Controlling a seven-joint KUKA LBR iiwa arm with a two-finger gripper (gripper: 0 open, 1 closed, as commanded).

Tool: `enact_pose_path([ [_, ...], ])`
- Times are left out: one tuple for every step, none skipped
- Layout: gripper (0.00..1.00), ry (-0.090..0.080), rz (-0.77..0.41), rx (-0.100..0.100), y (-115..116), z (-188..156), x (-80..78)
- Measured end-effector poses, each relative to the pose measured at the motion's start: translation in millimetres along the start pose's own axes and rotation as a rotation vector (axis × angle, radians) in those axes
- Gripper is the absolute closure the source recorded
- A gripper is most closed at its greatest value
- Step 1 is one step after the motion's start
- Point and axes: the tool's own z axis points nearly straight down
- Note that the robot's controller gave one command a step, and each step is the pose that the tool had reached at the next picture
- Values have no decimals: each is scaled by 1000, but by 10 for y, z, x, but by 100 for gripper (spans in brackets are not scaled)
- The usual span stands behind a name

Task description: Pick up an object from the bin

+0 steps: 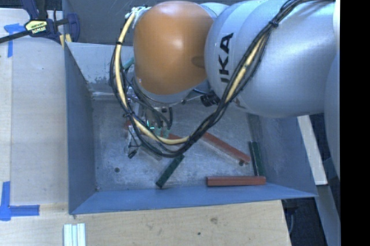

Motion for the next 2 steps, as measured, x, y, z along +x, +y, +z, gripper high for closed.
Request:
enact_pose_path([
  [0,-1,-54,1,-47,864,-212],
  [0,-6,-308,2,-712,1464,-751],
])
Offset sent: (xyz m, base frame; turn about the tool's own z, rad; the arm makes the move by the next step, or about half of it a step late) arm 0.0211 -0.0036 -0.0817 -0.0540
